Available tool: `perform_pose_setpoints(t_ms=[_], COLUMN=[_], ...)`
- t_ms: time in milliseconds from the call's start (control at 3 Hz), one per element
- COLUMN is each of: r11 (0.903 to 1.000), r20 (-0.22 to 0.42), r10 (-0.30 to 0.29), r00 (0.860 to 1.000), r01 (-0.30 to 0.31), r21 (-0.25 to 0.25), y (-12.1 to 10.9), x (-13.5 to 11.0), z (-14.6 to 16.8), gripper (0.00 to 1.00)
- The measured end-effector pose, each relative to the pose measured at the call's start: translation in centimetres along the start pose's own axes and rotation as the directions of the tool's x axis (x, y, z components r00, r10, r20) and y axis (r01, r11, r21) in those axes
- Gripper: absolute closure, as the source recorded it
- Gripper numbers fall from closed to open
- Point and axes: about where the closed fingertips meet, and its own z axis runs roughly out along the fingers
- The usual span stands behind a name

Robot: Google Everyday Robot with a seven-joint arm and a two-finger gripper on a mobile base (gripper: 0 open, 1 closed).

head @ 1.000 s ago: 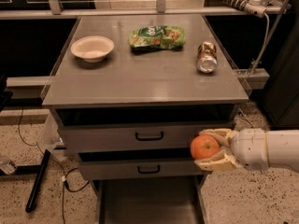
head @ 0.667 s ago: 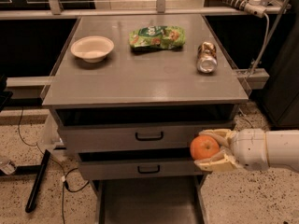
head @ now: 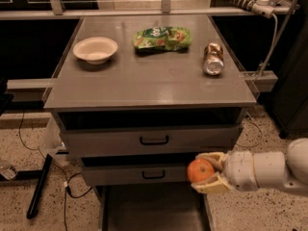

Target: Place orange into bottom drawer

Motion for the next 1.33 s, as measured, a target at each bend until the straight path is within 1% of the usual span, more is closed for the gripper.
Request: perform_pose_setpoints(t_ms=[333,667,1000,1333], r11=[0.9986,0.9976,0.9990,0.9983], r20=[-0.003,-0.001,-0.019,-0.076], r10=[0.043,0.059,0.032,0.053], r00=[0.999,0.998,0.999,0.996], r01=[-0.043,-0.059,-0.033,-0.051], r21=[-0.031,-0.036,-0.029,0.027], y=[1.5,1.8,1.3,-0.5], x=[6.2,11.2,14.8,19.0], z=[4.1,7.5,10.8,13.1], gripper=[1.00,1.00,1.00,1.00])
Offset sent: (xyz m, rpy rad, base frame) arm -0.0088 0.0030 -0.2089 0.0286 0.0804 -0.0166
